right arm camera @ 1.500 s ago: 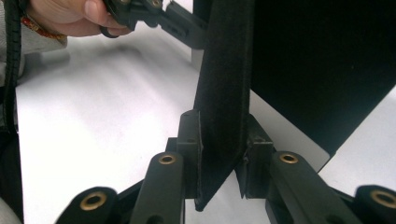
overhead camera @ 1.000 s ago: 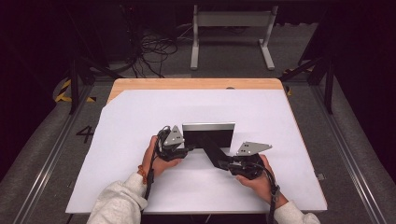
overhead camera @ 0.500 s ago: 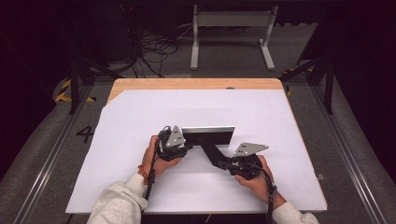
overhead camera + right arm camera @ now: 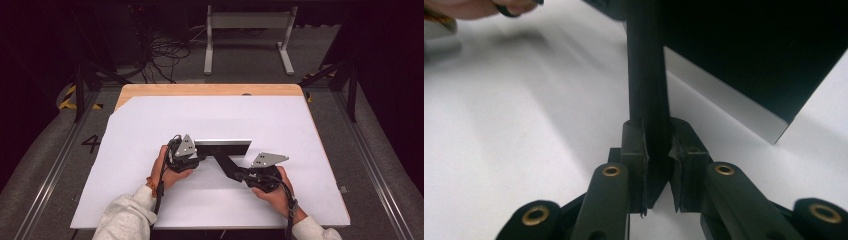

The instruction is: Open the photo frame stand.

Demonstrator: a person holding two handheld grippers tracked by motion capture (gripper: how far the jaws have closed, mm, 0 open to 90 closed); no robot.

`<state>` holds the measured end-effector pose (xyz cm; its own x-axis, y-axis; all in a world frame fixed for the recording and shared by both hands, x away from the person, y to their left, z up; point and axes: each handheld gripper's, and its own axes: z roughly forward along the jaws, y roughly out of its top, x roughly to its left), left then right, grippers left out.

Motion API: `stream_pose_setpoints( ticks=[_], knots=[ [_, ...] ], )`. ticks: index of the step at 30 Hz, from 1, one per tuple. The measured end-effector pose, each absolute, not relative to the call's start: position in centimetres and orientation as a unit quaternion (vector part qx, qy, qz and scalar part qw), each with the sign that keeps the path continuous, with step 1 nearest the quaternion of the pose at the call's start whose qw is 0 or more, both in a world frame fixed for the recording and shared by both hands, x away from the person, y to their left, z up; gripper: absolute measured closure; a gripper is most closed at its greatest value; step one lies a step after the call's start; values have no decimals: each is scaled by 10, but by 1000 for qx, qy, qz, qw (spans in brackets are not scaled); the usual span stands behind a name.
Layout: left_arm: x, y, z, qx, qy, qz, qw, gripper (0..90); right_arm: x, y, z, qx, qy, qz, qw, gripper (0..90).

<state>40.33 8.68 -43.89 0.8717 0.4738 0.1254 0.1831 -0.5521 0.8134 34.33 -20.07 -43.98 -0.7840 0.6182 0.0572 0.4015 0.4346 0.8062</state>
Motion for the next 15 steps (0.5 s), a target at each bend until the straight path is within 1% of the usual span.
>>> stream_pose_setpoints(
  ticks=[15],
  knots=[
    [403, 88, -439, 863, 193, 163, 437, 676, 341, -204, -435, 299, 836, 440, 135, 834]
  ],
)
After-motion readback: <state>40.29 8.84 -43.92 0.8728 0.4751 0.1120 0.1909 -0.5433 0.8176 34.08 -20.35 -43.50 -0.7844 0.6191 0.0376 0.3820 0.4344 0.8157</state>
